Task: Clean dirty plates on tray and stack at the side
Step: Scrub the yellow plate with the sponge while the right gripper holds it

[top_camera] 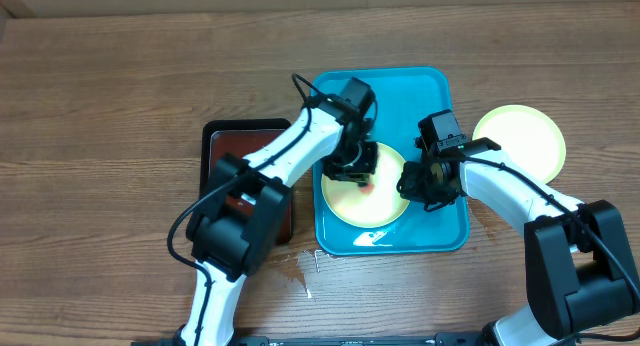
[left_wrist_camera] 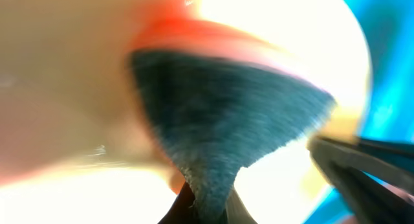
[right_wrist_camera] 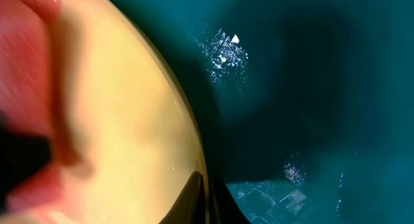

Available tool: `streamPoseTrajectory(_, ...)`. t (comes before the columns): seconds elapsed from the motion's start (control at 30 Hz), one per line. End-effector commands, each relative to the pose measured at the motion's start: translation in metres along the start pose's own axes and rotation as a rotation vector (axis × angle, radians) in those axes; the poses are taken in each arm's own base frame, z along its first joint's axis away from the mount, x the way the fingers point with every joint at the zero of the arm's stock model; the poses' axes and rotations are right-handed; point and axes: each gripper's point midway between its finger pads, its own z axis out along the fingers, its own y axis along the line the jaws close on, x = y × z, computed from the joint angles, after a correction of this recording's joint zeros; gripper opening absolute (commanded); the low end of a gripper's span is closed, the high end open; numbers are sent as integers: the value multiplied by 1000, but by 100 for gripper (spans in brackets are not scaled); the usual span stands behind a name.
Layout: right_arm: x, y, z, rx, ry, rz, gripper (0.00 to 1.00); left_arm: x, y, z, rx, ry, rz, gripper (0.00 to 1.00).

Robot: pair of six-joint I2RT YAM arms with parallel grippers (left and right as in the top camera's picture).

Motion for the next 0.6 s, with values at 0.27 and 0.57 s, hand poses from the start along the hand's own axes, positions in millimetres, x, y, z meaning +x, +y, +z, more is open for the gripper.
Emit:
streamPoseTrajectory(0.27,-1,-9,1,43,-12,-3,4,54,12,16,-76,220,-141,4)
streamPoseTrajectory(0.57,-1,-8,1,43,-12,-3,4,41,114,-20,-492,132,-228,4)
